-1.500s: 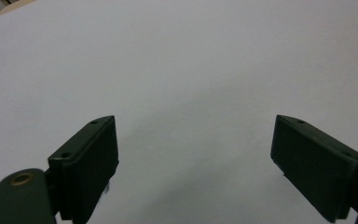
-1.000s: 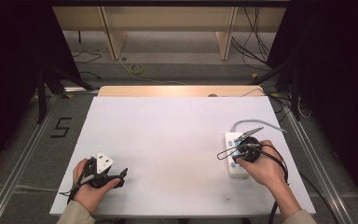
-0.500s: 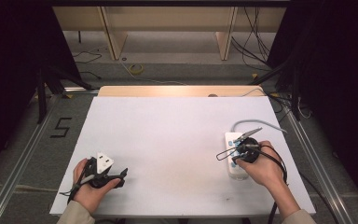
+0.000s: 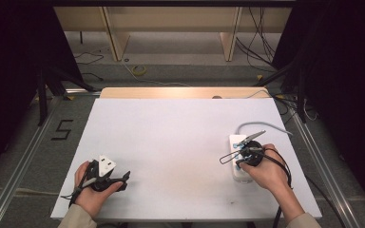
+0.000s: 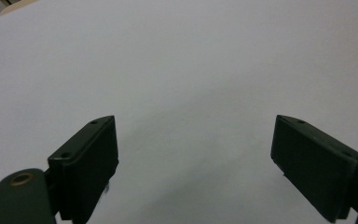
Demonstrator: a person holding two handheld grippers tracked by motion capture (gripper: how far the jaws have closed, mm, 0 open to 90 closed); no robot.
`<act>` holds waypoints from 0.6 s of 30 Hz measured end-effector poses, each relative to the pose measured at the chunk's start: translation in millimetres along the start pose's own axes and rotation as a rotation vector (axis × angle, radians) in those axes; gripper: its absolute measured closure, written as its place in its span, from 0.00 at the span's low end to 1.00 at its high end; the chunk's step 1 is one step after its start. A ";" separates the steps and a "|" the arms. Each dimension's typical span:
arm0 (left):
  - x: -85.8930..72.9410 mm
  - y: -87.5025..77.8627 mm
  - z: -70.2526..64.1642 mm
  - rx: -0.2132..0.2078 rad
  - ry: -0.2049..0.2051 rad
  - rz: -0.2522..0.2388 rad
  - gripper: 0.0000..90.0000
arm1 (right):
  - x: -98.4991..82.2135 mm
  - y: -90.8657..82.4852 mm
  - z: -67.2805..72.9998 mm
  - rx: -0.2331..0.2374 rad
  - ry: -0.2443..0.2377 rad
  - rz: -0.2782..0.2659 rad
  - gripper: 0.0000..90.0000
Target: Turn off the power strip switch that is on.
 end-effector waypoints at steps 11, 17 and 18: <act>0.0 0.0 -0.1 0.000 0.000 0.000 0.16 | 0.2 3.2 1.1 0.008 -0.001 0.008 1.00; 0.0 0.1 -0.1 0.000 0.001 0.000 0.16 | 0.7 3.8 1.3 0.004 -0.005 0.009 1.00; 0.0 0.1 -0.1 0.000 0.001 0.000 0.16 | 0.8 4.0 1.4 0.005 -0.005 0.009 1.00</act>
Point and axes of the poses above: each handheld gripper's, and its own axes: y roughly forward along the jaws, x roughly out of its top, z roughly to its left, the point moved 1 cm from there along y, roughly forward along the jaws, and after that the axes turned 14 degrees about -y, right-handed, at the moved point
